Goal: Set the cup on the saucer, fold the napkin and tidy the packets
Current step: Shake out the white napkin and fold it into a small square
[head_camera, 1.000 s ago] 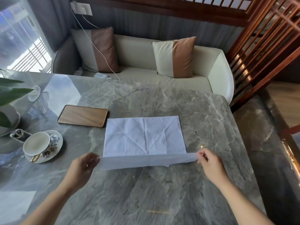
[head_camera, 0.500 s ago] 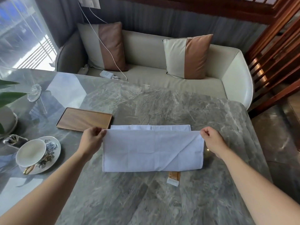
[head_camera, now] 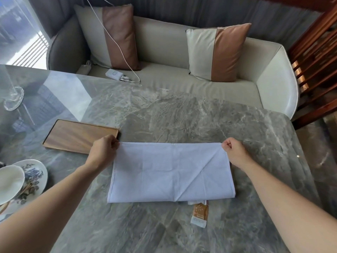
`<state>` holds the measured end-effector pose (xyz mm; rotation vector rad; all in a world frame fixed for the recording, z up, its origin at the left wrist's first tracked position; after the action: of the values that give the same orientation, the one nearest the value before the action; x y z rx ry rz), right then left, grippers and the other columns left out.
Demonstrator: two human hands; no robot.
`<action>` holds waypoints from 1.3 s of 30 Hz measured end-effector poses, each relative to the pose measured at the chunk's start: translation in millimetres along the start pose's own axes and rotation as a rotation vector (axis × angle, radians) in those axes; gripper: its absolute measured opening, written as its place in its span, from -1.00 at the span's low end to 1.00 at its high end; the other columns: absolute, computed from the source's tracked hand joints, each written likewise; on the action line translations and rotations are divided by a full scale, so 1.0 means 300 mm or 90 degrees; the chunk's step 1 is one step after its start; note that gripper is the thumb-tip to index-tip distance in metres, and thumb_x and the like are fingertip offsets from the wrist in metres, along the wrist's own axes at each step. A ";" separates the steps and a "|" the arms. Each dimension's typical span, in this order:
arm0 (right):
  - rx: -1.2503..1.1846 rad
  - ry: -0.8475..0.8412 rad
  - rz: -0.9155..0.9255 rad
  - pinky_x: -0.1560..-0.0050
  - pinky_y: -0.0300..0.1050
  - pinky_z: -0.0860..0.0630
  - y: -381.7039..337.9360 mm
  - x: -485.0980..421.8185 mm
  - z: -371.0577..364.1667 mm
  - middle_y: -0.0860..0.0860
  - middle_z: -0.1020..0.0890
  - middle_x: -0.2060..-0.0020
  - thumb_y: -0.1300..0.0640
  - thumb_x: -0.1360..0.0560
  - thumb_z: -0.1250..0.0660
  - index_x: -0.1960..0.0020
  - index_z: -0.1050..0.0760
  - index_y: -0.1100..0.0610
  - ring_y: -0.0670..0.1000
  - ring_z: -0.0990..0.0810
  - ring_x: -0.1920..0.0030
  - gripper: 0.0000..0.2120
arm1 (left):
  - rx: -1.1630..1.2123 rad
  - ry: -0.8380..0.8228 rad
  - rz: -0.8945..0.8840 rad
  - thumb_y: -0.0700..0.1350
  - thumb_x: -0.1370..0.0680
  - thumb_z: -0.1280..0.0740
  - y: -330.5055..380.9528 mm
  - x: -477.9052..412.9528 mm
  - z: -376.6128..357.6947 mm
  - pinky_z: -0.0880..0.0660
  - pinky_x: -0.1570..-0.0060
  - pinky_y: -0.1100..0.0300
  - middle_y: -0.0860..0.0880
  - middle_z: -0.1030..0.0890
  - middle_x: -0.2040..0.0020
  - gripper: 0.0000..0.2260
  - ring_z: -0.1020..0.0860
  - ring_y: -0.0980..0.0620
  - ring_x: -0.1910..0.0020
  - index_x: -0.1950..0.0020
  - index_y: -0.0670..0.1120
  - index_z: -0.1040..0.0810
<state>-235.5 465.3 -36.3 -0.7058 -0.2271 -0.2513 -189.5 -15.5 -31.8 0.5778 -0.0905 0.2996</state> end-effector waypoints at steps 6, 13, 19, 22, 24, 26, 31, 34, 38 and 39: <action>-0.003 0.008 0.030 0.26 -0.08 -0.33 -0.005 -0.042 -0.036 0.03 -0.49 0.33 0.25 -0.59 -0.30 0.10 -0.49 0.27 0.02 -0.40 0.30 -0.88 | -0.116 0.021 -0.097 -0.24 -0.51 -0.36 0.006 -0.002 -0.016 -0.34 0.23 0.07 -0.06 -0.50 0.24 -0.92 -0.48 -0.20 0.17 0.17 -0.11 -0.60; 0.033 0.058 0.067 0.35 -0.06 -0.32 0.020 -0.080 -0.073 -0.01 -0.44 0.46 0.21 -0.57 -0.34 0.20 -0.45 0.13 0.03 -0.37 0.40 -0.83 | -0.163 0.035 -0.110 -0.22 -0.53 -0.35 0.011 -0.001 -0.043 -0.46 0.16 -0.03 -0.14 -0.56 0.17 -0.93 -0.43 -0.19 0.14 0.14 -0.14 -0.59; 0.052 0.133 0.036 0.26 0.05 -0.47 0.038 -0.092 -0.104 -0.04 -0.47 0.42 0.11 -0.53 -0.41 0.14 -0.37 0.07 0.14 -0.46 0.35 -0.80 | -0.188 0.041 -0.109 -0.20 -0.53 -0.36 0.011 0.003 -0.044 -0.49 0.09 -0.08 -0.17 -0.54 0.12 -0.91 -0.45 -0.24 0.07 0.03 -0.19 -0.63; 0.024 0.165 -0.001 0.21 0.05 -0.49 0.025 -0.082 -0.099 0.05 -0.54 0.33 0.03 -0.55 -0.39 0.07 -0.34 0.14 0.19 -0.55 0.26 -0.74 | -0.172 0.060 -0.111 -0.19 -0.52 -0.41 0.016 0.017 -0.035 -0.48 0.05 -0.08 -0.19 -0.51 0.06 -0.85 -0.44 -0.26 0.04 -0.07 -0.18 -0.63; -0.006 0.190 -0.031 0.13 0.09 -0.53 0.018 -0.042 -0.086 0.15 -0.60 0.21 -0.01 -0.57 -0.34 0.03 -0.35 0.18 0.23 -0.58 0.17 -0.72 | -0.147 0.083 -0.105 -0.19 -0.51 -0.45 0.011 0.054 -0.023 -0.47 -0.01 -0.10 -0.22 -0.51 0.02 -0.76 -0.44 -0.28 0.01 -0.16 -0.17 -0.61; -0.014 0.194 -0.060 0.03 0.14 -0.55 0.022 0.040 -0.074 0.18 -0.62 0.08 -0.05 -0.57 -0.31 0.00 -0.38 0.18 0.23 -0.59 0.07 -0.71 | -0.098 0.095 -0.080 -0.16 -0.51 -0.46 -0.006 0.126 -0.006 -0.46 -0.05 -0.11 -0.19 -0.52 -0.01 -0.73 -0.46 -0.27 -0.03 -0.19 -0.14 -0.59; 0.060 0.185 -0.127 0.01 0.13 -0.54 0.109 0.311 -0.078 0.28 -0.63 0.06 -0.04 -0.53 -0.36 0.03 -0.47 0.24 0.30 -0.60 0.01 -0.68 | -0.050 0.028 0.061 0.04 -0.50 -0.46 -0.072 0.398 -0.015 -0.51 0.09 -0.04 -0.10 -0.58 0.08 -0.71 -0.55 -0.19 0.05 -0.07 -0.12 -0.53; 0.076 0.168 -0.186 0.06 0.11 -0.51 0.135 0.405 -0.097 0.34 -0.63 0.10 -0.08 -0.51 -0.39 0.08 -0.50 0.30 0.34 -0.61 0.02 -0.60 | -0.054 -0.015 0.174 0.17 -0.50 -0.40 -0.086 0.519 -0.036 -0.49 0.16 -0.06 -0.09 -0.56 0.18 -0.67 -0.54 -0.21 0.11 0.11 -0.09 -0.45; 0.032 0.141 -0.238 0.22 0.04 -0.46 0.134 0.428 -0.112 0.29 -0.62 0.28 -0.05 -0.51 -0.41 0.24 -0.49 0.33 0.26 -0.62 0.21 -0.57 | 0.003 -0.036 0.281 0.18 -0.51 -0.37 -0.071 0.573 -0.059 -0.48 0.20 -0.02 -0.07 -0.59 0.27 -0.67 -0.55 -0.18 0.17 0.23 -0.06 -0.48; -0.001 0.140 -0.246 0.26 0.02 -0.45 0.135 0.425 -0.115 0.23 -0.59 0.36 -0.01 -0.50 -0.43 0.30 -0.47 0.32 0.20 -0.59 0.30 -0.58 | 0.041 -0.033 0.303 0.14 -0.52 -0.38 -0.066 0.576 -0.063 -0.46 0.21 0.00 -0.06 -0.59 0.29 -0.69 -0.55 -0.15 0.20 0.24 -0.07 -0.49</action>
<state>-98.5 453.1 -49.5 -0.6260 -0.1520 -0.6945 -18.8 23.0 -29.1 0.6244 -0.2701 0.7523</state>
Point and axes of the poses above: each hand's wrist, its own x-axis away from the middle knuckle, its own z-axis out of the back of the hand, y = z × x, the point moved 1 cm from there along -x, towards the middle knuckle
